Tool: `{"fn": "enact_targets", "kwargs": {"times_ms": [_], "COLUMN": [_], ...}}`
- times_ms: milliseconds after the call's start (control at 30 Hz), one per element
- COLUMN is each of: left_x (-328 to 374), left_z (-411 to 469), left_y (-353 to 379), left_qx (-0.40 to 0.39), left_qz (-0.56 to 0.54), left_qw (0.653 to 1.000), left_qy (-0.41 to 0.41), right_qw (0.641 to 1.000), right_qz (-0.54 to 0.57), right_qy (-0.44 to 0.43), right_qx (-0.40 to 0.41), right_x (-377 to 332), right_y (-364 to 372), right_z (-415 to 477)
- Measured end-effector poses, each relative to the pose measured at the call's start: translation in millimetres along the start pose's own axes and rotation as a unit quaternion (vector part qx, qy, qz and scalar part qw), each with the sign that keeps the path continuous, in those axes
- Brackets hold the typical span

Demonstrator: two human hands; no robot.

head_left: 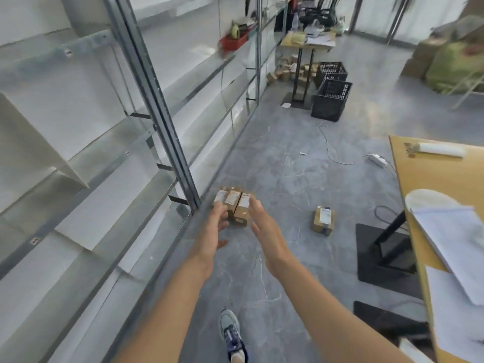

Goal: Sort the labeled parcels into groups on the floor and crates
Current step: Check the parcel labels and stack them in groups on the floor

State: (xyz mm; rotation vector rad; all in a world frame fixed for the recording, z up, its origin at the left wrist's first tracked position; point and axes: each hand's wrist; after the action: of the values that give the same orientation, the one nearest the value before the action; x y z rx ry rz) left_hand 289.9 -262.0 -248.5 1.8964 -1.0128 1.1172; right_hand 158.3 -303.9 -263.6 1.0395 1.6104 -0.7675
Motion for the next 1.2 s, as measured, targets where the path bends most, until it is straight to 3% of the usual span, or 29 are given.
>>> {"fn": "enact_targets", "kwargs": {"times_ms": [267,567,967,1200], "left_x": [17.2,27.2,-5.8,-36.0], "left_z": [151.5,285.2,474.4,578.5], "left_y": [-18.8,-22.1,45.0,66.7], "left_qx": [-0.001,-0.015,0.010,0.053], "left_qz": [0.003,0.052,0.095,0.111], "left_qw": [0.998,0.989,0.968,0.947], "left_qy": [-0.062,-0.138,-0.231,-0.296], "right_qw": [0.995,0.987,0.970,0.953], "right_qz": [-0.048,-0.028,0.027,-0.017], "right_qy": [0.076,0.136,0.227,0.298], "right_qx": [0.052,0.079,0.084,0.058], "right_x": [2.2,2.6,51.8,98.1], "right_y": [1.0,-8.0,-95.5,-134.1], "right_z": [133.1,251.4,436.4,540.9]}}
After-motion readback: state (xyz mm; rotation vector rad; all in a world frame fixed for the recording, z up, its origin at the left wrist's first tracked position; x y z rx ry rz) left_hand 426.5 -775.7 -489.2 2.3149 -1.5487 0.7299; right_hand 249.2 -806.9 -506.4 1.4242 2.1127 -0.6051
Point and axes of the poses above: each hand's wrist, its own z-axis towards the middle knuckle, its own y-axis out of the palm, x = y × z, and after that the axes turned 12 degrees about -z, right-handed
